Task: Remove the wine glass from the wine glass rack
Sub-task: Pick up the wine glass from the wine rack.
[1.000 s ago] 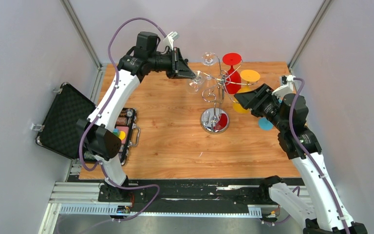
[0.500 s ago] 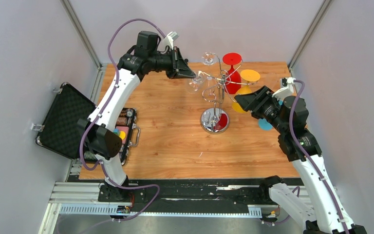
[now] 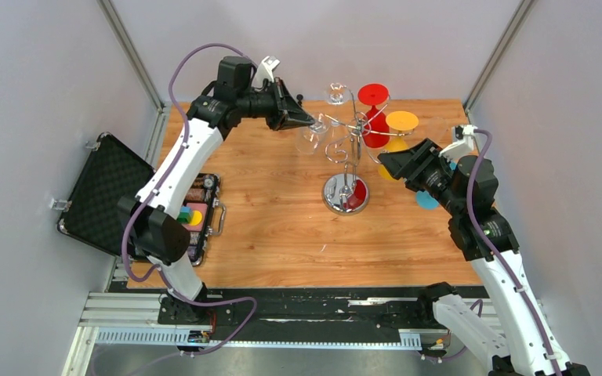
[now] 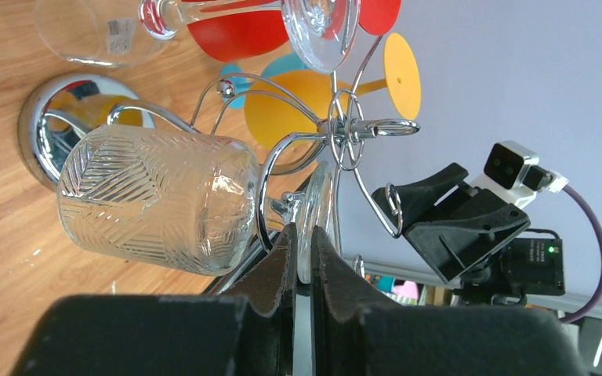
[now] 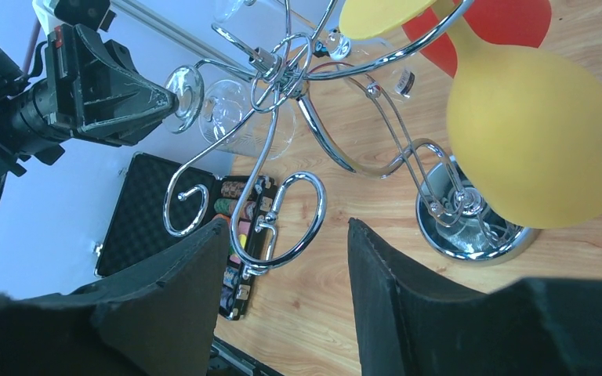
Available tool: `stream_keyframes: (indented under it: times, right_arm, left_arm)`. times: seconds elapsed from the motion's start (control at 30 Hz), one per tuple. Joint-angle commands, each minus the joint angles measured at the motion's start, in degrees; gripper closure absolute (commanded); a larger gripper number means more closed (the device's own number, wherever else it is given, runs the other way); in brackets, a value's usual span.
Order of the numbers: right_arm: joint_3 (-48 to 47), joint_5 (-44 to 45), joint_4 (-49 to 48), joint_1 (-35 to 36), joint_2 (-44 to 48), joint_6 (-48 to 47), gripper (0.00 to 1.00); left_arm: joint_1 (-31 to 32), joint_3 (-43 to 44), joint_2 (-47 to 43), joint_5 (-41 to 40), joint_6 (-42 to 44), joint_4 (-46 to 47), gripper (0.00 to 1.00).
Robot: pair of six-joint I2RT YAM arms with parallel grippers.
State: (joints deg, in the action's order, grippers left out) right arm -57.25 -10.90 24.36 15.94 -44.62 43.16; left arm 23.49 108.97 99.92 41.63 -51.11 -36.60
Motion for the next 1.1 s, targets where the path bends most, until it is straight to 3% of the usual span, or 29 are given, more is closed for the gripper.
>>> stream_keyframes:
  times: [0.0, 0.57, 1.07]
  right_arm:
    - [-0.3, 0.7, -2.7, -0.1, 0.6, -1.1, 0.44]
    - [-1.0, 0.8, -2.8, -0.2, 0.4, -1.1, 0.44]
    - [-0.9, 1.3, -2.8, -0.2, 1.1, -1.6, 0.44]
  left_arm:
    - [-0.6, -3.9, -3.5, -3.1, -6.4, 7.3, 1.00]
    - [-3.3, -9.2, -10.1, -7.5, -13.8, 12.6, 1.00]
    - [-3.5, -5.4, -6.1, -5.5, -14.9, 14.9, 1.00]
